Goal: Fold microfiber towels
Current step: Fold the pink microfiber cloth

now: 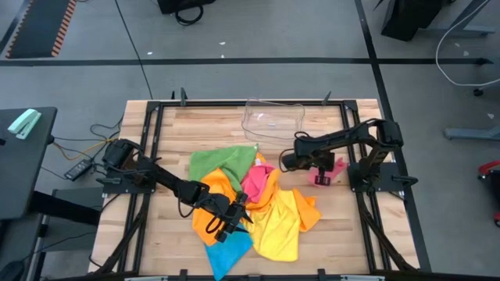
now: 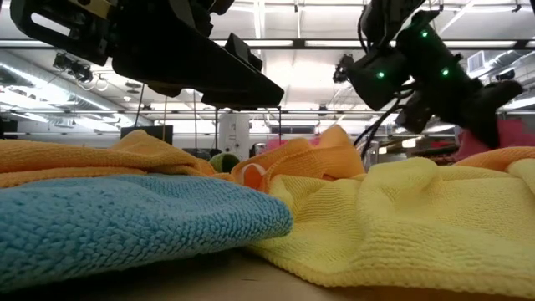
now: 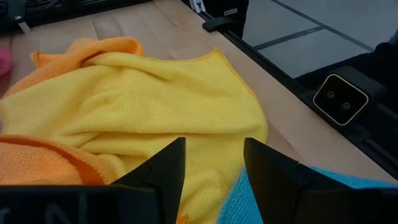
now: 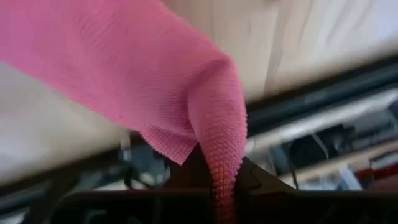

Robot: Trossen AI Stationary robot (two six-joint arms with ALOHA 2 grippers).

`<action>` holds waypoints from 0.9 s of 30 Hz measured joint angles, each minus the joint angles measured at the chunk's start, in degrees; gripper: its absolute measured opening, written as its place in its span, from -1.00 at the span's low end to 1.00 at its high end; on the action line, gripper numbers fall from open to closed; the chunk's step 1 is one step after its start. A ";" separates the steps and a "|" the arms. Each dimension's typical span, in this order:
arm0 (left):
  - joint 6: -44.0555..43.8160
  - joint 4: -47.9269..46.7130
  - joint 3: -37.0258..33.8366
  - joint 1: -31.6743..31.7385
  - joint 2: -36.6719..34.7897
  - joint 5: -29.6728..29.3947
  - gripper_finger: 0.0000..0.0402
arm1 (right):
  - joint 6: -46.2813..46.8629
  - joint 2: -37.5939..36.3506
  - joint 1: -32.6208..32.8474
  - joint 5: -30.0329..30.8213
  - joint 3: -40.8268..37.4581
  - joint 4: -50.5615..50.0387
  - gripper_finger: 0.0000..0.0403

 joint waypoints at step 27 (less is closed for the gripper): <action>4.33 17.02 0.00 2.75 0.33 -8.69 -0.14 | -3.46 -2.83 1.34 7.22 1.18 11.88 -0.90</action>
